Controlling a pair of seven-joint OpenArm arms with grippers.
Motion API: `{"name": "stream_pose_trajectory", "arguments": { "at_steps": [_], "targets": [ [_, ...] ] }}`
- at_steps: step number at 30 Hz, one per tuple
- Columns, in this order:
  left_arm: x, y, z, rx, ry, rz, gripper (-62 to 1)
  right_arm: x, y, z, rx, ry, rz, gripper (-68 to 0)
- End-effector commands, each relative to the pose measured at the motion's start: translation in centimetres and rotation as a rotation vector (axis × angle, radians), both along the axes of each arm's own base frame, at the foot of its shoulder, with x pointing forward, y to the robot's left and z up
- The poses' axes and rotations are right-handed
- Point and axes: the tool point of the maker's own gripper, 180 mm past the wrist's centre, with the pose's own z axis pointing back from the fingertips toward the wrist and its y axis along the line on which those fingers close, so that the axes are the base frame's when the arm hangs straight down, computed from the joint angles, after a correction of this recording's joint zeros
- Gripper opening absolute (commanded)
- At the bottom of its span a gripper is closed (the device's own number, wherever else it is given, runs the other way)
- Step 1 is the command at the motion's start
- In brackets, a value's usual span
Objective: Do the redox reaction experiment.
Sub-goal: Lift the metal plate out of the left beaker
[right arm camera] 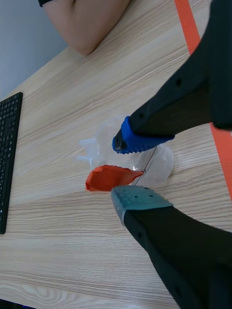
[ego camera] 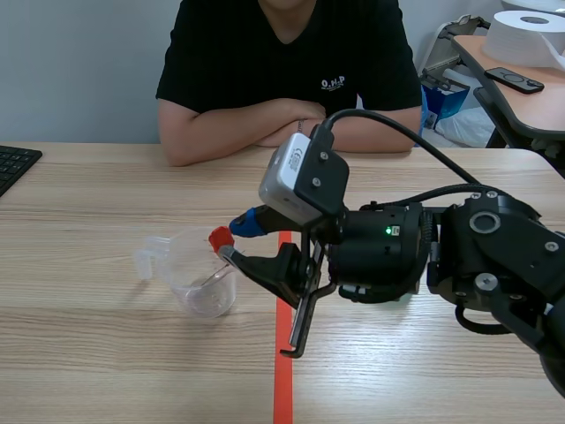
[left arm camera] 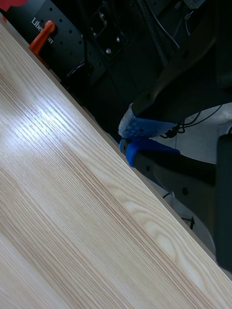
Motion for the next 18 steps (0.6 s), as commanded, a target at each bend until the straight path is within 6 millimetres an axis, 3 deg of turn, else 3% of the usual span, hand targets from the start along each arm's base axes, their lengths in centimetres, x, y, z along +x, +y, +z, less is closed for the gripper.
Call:
{"name": "stream_pose_trajectory", "arguments": {
  "at_steps": [1, 7, 13, 18],
  "targets": [
    [0.4, -0.2, 0.5, -0.01, -0.02, -0.002, -57.3, 0.5, 0.2, 1.4, 0.033, -0.032, -0.001, -54.5],
    [0.4, -0.2, 0.5, -0.01, -0.02, -0.002, -57.3, 0.4, 0.5, 1.7, 0.046, -0.032, 0.0, -66.3],
    [0.4, -0.2, 0.5, -0.01, -0.02, -0.002, -57.3, 0.4, 0.8, 2.1, 0.068, -0.036, 0.003, -66.0],
    [0.4, -0.2, 0.5, -0.01, -0.02, -0.002, -57.3, 0.5, 1.0, 3.9, 0.144, -0.075, 0.023, -66.0]
  ]
}}
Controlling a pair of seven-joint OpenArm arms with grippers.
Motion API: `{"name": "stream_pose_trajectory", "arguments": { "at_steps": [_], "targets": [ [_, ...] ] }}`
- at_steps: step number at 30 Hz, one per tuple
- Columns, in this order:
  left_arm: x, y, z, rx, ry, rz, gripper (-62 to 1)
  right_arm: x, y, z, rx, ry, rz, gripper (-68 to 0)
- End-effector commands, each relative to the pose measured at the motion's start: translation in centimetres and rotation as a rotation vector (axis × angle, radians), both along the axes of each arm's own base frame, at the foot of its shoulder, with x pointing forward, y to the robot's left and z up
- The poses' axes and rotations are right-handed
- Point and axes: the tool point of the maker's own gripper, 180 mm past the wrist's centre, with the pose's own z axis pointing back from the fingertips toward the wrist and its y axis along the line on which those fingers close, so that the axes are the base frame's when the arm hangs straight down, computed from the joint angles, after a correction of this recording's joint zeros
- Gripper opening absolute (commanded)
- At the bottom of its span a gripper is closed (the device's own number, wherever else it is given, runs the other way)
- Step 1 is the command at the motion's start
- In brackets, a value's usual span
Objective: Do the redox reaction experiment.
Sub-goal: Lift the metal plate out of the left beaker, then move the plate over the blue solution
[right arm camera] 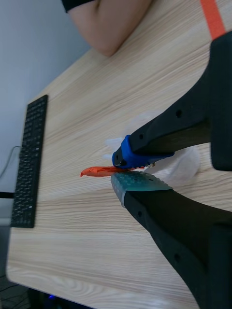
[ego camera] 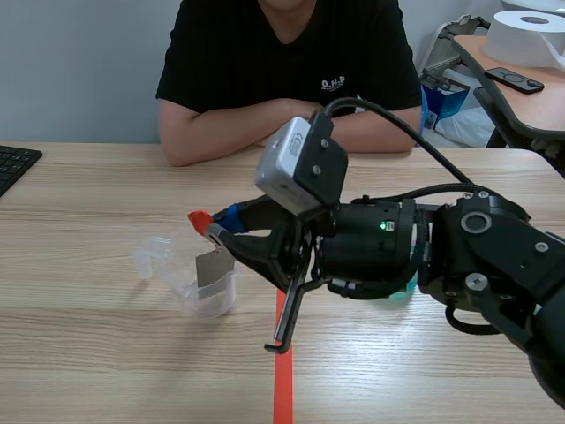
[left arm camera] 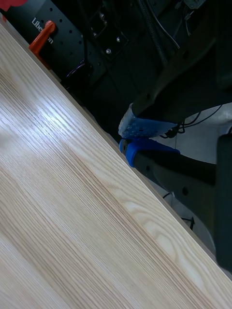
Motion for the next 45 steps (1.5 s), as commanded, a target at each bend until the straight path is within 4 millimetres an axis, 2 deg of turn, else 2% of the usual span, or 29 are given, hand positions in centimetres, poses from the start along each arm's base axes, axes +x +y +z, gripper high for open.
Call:
{"name": "stream_pose_trajectory", "arguments": {
  "at_steps": [1, 11, 16, 25, 36, 40, 45],
  "targets": [
    [0.4, -0.2, 0.5, -0.01, -0.019, -0.002, -57.3, 1.0, 0.0, 2.0, 0.031, -0.054, -0.002, -66.0],
    [0.4, -0.2, 0.5, -0.01, -0.02, -0.002, -57.3, 2.1, 0.2, 4.0, 0.008, -0.122, 0.019, -66.0],
    [0.4, -0.2, 0.5, -0.011, -0.02, -0.002, -57.3, 1.8, 0.6, 5.7, 0.008, -0.135, 0.039, -66.0],
    [0.4, -0.2, 0.5, -0.01, -0.02, -0.002, -57.3, 2.6, -0.5, 8.9, 0.048, -0.085, -0.009, -66.0],
    [0.4, -0.2, 0.5, -0.01, -0.02, -0.002, -57.3, 3.1, -3.9, 13.5, 0.064, -0.024, -0.077, -66.0],
    [0.4, -0.2, 0.5, -0.011, -0.02, -0.002, -57.3, 3.2, -5.9, 14.8, 0.07, 0.01, -0.091, -66.0],
    [0.4, -0.2, 0.5, -0.011, -0.02, -0.002, -57.3, 3.8, -9.1, 15.5, 0.051, 0.066, -0.141, -66.0]
  ]
}}
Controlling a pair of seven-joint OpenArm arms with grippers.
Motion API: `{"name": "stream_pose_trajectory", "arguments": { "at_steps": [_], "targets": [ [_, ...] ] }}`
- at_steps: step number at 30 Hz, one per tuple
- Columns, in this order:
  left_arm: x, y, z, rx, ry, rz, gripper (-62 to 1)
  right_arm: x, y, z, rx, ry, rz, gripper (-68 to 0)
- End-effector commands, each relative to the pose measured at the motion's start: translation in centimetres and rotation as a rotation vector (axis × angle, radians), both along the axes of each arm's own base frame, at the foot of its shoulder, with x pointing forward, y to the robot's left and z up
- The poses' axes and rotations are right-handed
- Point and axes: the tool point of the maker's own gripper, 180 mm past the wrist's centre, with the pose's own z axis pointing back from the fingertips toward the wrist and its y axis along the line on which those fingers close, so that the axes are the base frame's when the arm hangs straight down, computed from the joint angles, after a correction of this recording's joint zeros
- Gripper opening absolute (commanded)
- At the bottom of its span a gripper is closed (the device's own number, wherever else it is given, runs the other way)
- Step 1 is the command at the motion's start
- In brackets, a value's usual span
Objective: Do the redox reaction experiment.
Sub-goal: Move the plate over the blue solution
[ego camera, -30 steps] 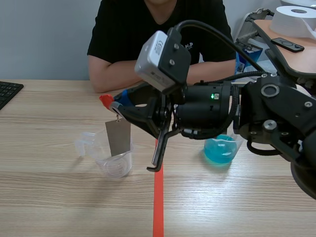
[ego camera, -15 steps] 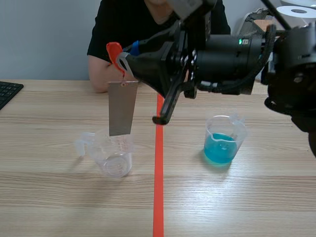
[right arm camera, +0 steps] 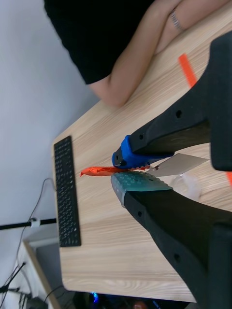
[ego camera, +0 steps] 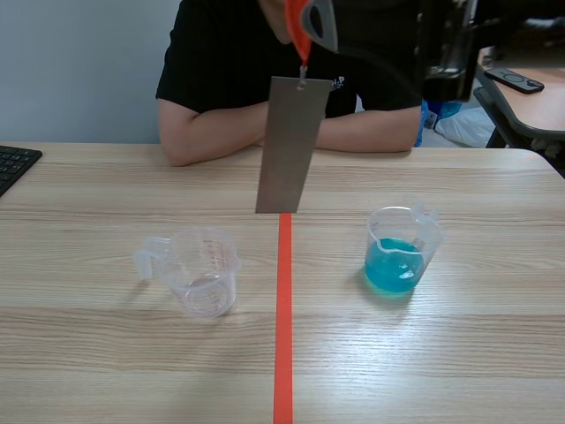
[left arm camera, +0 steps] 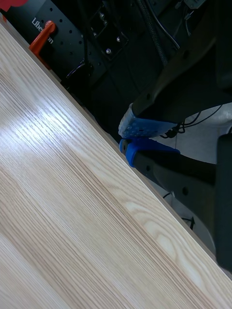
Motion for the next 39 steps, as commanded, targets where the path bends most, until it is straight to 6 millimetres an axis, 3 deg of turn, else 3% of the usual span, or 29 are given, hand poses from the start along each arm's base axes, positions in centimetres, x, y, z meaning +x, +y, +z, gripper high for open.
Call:
{"name": "stream_pose_trajectory", "arguments": {
  "at_steps": [1, 8, 14, 19, 30, 39],
  "targets": [
    [0.4, -0.2, 0.5, -0.011, -0.02, -0.002, -57.3, 0.3, -1.2, 1.1, 0.008, -0.015, -0.021, -66.0],
    [0.4, -0.2, 0.5, -0.013, -0.023, -0.003, -57.3, 1.0, -5.9, 2.1, -0.04, 0.009, -0.121, -66.0],
    [0.7, -0.4, 0.8, -0.023, -0.039, -0.007, -57.3, 1.6, -8.7, 2.8, -0.032, 0.049, -0.179, -66.0],
    [0.9, -0.4, 0.9, -0.032, -0.048, -0.001, -57.3, 2.8, -10.6, 1.3, -0.036, 0.119, -0.233, -66.0],
    [0.9, -0.3, 0.9, -0.031, -0.047, -0.003, -57.3, 4.2, -12.6, 0.2, 0.012, 0.175, -0.293, -66.0],
    [1.2, -0.3, 0.9, -0.028, -0.053, -0.002, -57.3, 4.4, -12.7, 0.1, 0.035, 0.182, -0.298, -66.0]
  ]
}}
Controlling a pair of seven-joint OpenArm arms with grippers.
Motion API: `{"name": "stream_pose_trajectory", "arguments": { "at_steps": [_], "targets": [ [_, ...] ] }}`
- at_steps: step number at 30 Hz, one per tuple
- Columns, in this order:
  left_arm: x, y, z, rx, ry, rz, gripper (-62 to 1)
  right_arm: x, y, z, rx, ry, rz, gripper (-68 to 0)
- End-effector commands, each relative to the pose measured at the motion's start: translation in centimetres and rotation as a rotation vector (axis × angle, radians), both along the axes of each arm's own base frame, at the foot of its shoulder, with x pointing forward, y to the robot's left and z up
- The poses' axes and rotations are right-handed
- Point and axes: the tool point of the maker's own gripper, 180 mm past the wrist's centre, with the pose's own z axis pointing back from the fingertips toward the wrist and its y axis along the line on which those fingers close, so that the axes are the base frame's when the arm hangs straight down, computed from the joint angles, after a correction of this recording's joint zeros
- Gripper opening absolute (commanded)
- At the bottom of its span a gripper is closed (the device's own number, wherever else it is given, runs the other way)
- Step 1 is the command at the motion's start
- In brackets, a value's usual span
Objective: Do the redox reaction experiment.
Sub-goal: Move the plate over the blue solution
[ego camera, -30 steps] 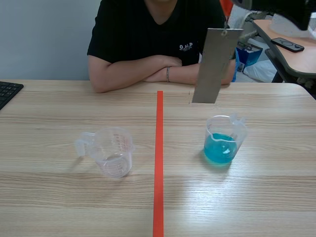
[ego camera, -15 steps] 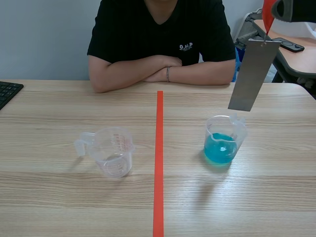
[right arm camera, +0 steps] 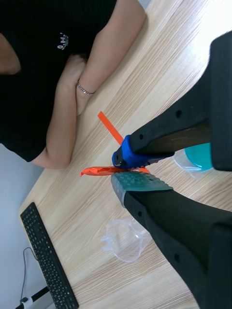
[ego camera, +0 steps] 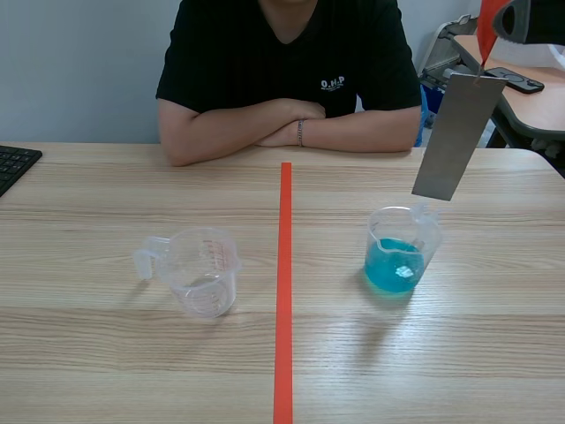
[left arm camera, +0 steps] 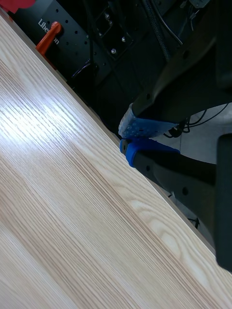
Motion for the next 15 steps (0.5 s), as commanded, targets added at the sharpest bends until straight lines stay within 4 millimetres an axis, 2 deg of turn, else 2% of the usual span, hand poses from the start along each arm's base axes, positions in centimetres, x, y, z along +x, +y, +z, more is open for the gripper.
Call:
{"name": "stream_pose_trajectory", "arguments": {
  "at_steps": [1, 9, 15],
  "targets": [
    [0.9, -0.2, 0.6, -0.014, -0.034, 0.0, -57.3, 0.0, 0.5, 1.2, 0.03, -0.031, 0.016, -66.0],
    [1.9, -0.2, 0.9, -0.033, -0.055, -0.001, -57.3, -0.2, 1.1, 0.4, 0.028, -0.007, 0.033, -66.0],
    [4.2, 0.0, 1.6, -0.087, -0.057, -0.039, -57.3, -0.3, 1.3, 0.2, 0.024, 0.002, 0.04, -66.0]
  ]
}}
